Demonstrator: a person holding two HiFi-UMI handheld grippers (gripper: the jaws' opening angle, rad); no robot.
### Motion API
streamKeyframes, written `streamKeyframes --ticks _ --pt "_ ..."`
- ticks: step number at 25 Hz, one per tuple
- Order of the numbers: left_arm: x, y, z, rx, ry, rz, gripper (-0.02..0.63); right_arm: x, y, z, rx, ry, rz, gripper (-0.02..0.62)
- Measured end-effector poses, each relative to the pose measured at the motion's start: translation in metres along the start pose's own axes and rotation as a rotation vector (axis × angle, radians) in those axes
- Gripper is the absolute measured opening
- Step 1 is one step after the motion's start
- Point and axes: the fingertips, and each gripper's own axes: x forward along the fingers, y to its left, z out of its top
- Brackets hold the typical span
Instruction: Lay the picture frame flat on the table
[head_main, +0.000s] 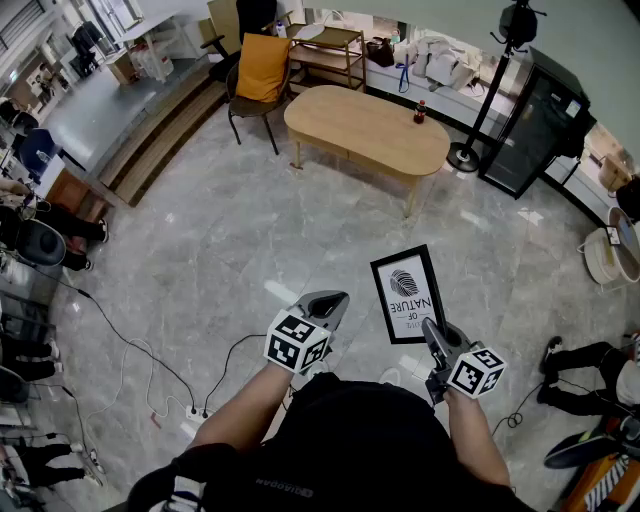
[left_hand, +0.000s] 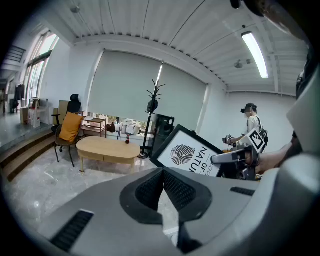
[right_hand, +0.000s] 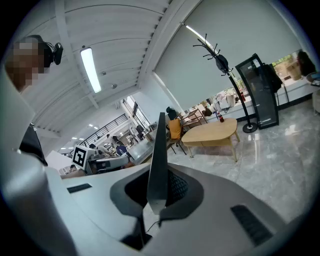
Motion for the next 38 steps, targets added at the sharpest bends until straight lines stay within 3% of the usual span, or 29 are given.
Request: streamKeyframes --ticks 19,23,33,38 --pt "-0.005 0.011 0.0 0.031 -0.004 -0.015 0.005 0.013 0.008 -0.002 -0.002 -0.016 -0.022 0.011" --pt "-0.016 0.03 -0.007 0.023 0.009 -0.017 0.005 0.032 0.02 -0.012 0.062 0.007 -0.001 0.011" --pt "-0.054 0.095 -0.037 0.026 0.083 -0.055 0.005 0.104 0.062 -0.048 0.081 0.073 -0.033 0.011" --pt "-0.062 0.128 -0.039 0.001 0.077 -0.052 0.005 0.136 0.077 -0.052 0.082 0.1 -0.027 0.011"
